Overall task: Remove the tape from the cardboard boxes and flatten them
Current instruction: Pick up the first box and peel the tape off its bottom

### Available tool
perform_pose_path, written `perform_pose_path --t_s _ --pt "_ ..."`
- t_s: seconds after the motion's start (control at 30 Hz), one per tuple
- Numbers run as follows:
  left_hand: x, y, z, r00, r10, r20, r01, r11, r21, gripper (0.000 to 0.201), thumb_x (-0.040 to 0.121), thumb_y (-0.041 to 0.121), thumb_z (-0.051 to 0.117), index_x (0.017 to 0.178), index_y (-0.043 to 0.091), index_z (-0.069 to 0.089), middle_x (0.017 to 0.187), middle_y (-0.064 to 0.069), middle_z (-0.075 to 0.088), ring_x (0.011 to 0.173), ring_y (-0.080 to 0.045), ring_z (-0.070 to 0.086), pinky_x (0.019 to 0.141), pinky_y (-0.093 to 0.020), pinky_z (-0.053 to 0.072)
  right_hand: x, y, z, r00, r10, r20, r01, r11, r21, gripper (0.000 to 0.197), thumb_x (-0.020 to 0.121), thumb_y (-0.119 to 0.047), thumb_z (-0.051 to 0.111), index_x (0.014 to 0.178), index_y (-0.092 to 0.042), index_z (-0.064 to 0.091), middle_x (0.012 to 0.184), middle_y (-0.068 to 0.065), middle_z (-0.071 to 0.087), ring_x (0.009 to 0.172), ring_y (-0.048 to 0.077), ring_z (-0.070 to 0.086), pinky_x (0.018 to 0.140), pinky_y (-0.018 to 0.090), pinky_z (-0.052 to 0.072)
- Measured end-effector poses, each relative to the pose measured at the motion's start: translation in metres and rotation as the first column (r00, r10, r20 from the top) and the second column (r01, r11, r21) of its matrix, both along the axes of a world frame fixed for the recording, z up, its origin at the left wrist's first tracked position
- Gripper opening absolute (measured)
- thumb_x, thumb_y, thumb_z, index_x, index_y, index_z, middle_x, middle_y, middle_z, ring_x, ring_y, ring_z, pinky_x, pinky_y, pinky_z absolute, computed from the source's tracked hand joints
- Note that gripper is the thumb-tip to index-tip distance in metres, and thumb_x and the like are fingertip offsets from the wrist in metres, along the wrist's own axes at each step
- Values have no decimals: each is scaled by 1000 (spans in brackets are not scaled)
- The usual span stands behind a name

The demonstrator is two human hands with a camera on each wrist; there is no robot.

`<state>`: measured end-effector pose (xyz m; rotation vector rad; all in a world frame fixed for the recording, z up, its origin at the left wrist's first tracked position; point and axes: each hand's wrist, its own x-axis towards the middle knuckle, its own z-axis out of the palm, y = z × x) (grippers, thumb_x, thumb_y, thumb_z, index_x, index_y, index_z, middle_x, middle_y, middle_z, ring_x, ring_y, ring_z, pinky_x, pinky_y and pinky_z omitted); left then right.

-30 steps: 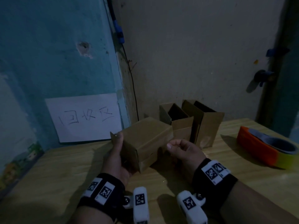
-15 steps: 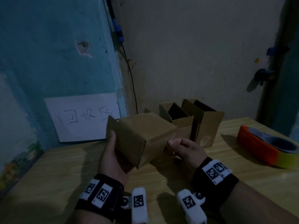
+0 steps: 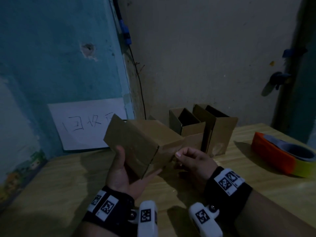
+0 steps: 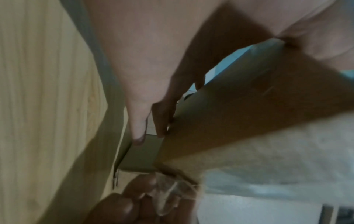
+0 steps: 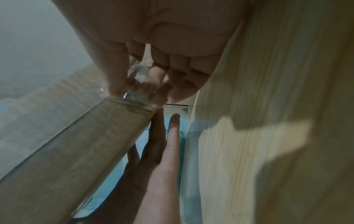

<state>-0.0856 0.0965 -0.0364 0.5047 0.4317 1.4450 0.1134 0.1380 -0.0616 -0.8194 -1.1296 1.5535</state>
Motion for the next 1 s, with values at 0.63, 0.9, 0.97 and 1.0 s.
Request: perform_pose_path --t_s 0.63,0.9,0.97,1.0 --pt "4 0 -2 995 76 -66 -76 997 10 123 35 49 103 146 22 57 143 -20 64 129 -50 60 101 -78 43 1 -11 10 995 96 34 -95 995 -10 4 88 -12 66 85 -9 66 74 5 66 68 19 64 68 37 52" --pt "-5 12 -12 986 139 -92 -140 990 -5 121 32 52 103 141 21 59 130 -18 73 123 -46 65 110 -75 37 4 -16 15 963 266 -35 -263 962 71 6 85 -13 62 86 -7 60 79 7 66 72 18 65 62 30 56" --pt "-9 16 -14 980 170 -100 -172 985 -11 123 34 53 103 143 22 56 131 -17 73 126 -44 64 111 -73 38 3 -15 13 955 292 -48 -286 953 100 9 83 -14 67 84 -7 63 80 9 65 75 23 62 64 31 56" --pt "-10 17 -16 978 175 -115 -179 984 -17 123 35 54 103 144 22 56 131 -17 73 125 -44 64 111 -72 39 2 -13 12 953 300 -48 -293 949 119 14 81 -20 76 82 -9 66 83 9 65 79 25 62 67 34 56"
